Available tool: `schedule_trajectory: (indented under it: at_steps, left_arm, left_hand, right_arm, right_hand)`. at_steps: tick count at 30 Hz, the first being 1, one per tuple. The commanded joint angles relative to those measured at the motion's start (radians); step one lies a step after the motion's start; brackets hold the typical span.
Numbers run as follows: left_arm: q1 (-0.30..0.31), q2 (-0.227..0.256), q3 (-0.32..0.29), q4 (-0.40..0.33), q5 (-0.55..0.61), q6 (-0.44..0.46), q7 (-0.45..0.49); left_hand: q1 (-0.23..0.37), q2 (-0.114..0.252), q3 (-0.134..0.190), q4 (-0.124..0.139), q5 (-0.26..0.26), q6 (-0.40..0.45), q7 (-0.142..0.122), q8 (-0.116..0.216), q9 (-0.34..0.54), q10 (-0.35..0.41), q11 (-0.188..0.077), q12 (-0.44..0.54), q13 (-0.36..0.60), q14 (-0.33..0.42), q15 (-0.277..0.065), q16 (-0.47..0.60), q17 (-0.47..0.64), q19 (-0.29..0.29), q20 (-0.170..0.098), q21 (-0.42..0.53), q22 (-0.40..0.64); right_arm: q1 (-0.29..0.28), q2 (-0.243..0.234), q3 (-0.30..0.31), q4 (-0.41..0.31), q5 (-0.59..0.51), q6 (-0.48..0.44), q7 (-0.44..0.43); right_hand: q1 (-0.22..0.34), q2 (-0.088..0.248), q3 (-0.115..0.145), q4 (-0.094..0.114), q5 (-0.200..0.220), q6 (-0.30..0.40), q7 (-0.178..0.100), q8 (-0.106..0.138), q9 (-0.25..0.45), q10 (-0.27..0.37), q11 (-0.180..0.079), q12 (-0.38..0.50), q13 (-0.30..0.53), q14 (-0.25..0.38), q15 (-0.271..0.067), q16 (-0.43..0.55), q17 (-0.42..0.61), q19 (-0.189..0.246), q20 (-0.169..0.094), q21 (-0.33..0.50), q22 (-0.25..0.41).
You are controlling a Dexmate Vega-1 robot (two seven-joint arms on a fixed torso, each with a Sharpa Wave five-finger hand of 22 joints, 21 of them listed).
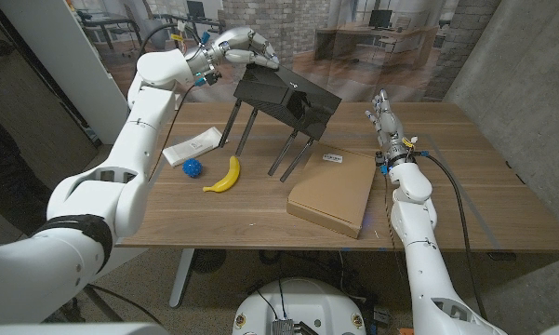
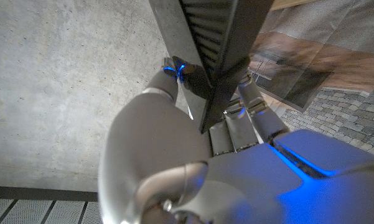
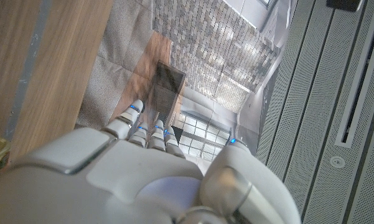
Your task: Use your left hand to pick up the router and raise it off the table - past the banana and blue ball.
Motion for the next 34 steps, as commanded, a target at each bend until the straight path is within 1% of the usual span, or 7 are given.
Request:
schedule_trajectory:
  at_steps: [1, 7, 12, 20, 25, 30, 34]
  left_arm:
    - [0.009, 0.006, -0.019, -0.001, -0.016, -0.028, 0.003]
    - [0.008, 0.003, -0.029, 0.019, -0.020, -0.056, 0.017]
    - [0.001, 0.000, -0.032, 0.043, -0.017, -0.080, 0.028]
    - [-0.027, 0.000, -0.037, 0.120, -0.026, -0.128, 0.017]
    - [-0.061, 0.003, -0.039, 0.212, -0.037, -0.172, -0.013]
    - [-0.104, 0.000, -0.039, 0.331, -0.040, -0.221, -0.033]
    - [-0.142, -0.003, -0.038, 0.426, -0.034, -0.263, -0.043]
  left_hand:
    - [0.071, 0.065, 0.050, 0.011, 0.004, 0.016, -0.005, 0.008, 0.058, 0.130, -0.121, -0.001, 0.003, 0.107, -0.126, -0.001, 0.004, -0.004, 0.000, 0.006, 0.003]
    - [0.071, 0.064, 0.052, 0.010, 0.004, 0.017, -0.006, 0.008, 0.057, 0.132, -0.122, -0.004, 0.003, 0.105, -0.127, -0.003, 0.006, -0.008, -0.001, 0.010, 0.001]
    - [0.069, 0.063, 0.053, 0.011, 0.004, 0.019, -0.008, 0.008, 0.057, 0.134, -0.123, -0.006, 0.004, 0.105, -0.129, -0.005, 0.008, -0.010, -0.002, 0.015, 0.000]
    - [0.067, 0.062, 0.056, 0.012, 0.004, 0.018, -0.007, 0.005, 0.056, 0.133, -0.122, -0.009, 0.007, 0.108, -0.126, -0.007, 0.010, -0.015, -0.001, 0.020, -0.001]
    - [0.065, 0.062, 0.058, 0.012, 0.003, 0.019, -0.006, 0.005, 0.055, 0.134, -0.124, -0.011, 0.008, 0.108, -0.127, -0.009, 0.012, -0.018, -0.002, 0.024, -0.002]
    - [0.064, 0.061, 0.059, 0.013, 0.003, 0.019, -0.005, 0.004, 0.056, 0.135, -0.125, -0.012, 0.010, 0.110, -0.128, -0.010, 0.012, -0.020, -0.003, 0.026, -0.003]
    - [0.065, 0.062, 0.061, 0.012, 0.004, 0.019, -0.007, 0.004, 0.057, 0.137, -0.123, -0.014, 0.009, 0.107, -0.127, -0.012, 0.015, -0.022, -0.003, 0.029, -0.003]
  right_arm:
    - [-0.033, 0.012, -0.020, -0.046, -0.025, -0.009, -0.031]
    - [-0.039, 0.011, -0.028, -0.068, -0.038, -0.015, -0.043]
    - [-0.038, 0.010, -0.034, -0.072, -0.047, -0.013, -0.054]
    - [-0.037, 0.013, -0.052, -0.072, -0.072, -0.014, -0.083]
    - [-0.048, 0.022, -0.074, -0.085, -0.096, -0.021, -0.109]
    - [-0.060, 0.023, -0.094, -0.106, -0.119, -0.043, -0.129]
    - [-0.055, 0.025, -0.101, -0.095, -0.118, -0.046, -0.143]
  right_hand:
    - [-0.003, -0.001, -0.005, 0.003, 0.007, 0.008, 0.001, 0.001, 0.003, 0.007, 0.001, 0.000, 0.002, 0.007, 0.001, 0.002, 0.002, 0.000, -0.004, 0.002, 0.004]
    - [-0.003, -0.001, -0.005, 0.003, 0.007, 0.008, 0.001, 0.001, 0.003, 0.008, 0.002, 0.001, 0.002, 0.007, 0.002, 0.002, 0.002, -0.001, -0.005, 0.002, 0.004]
    - [-0.003, -0.001, -0.006, 0.003, 0.008, 0.009, 0.001, 0.001, 0.003, 0.009, 0.003, 0.001, 0.002, 0.007, 0.002, 0.002, 0.002, 0.000, -0.005, 0.002, 0.004]
    - [-0.004, -0.001, -0.007, 0.004, 0.008, 0.009, 0.002, 0.001, 0.003, 0.008, 0.002, 0.000, 0.002, 0.008, 0.002, 0.002, 0.002, -0.001, -0.005, 0.002, 0.004]
    - [-0.004, -0.001, -0.008, 0.004, 0.009, 0.010, 0.002, 0.001, 0.003, 0.009, 0.002, 0.001, 0.002, 0.008, 0.002, 0.002, 0.002, -0.001, -0.005, 0.002, 0.004]
    - [-0.004, -0.002, -0.008, 0.004, 0.009, 0.010, 0.002, 0.001, 0.003, 0.009, 0.002, 0.001, 0.002, 0.007, 0.002, 0.002, 0.002, -0.001, -0.005, 0.002, 0.004]
    - [-0.005, -0.001, -0.009, 0.004, 0.010, 0.010, 0.001, 0.001, 0.003, 0.009, 0.003, 0.001, 0.002, 0.008, 0.002, 0.002, 0.002, -0.003, -0.006, 0.001, 0.004]
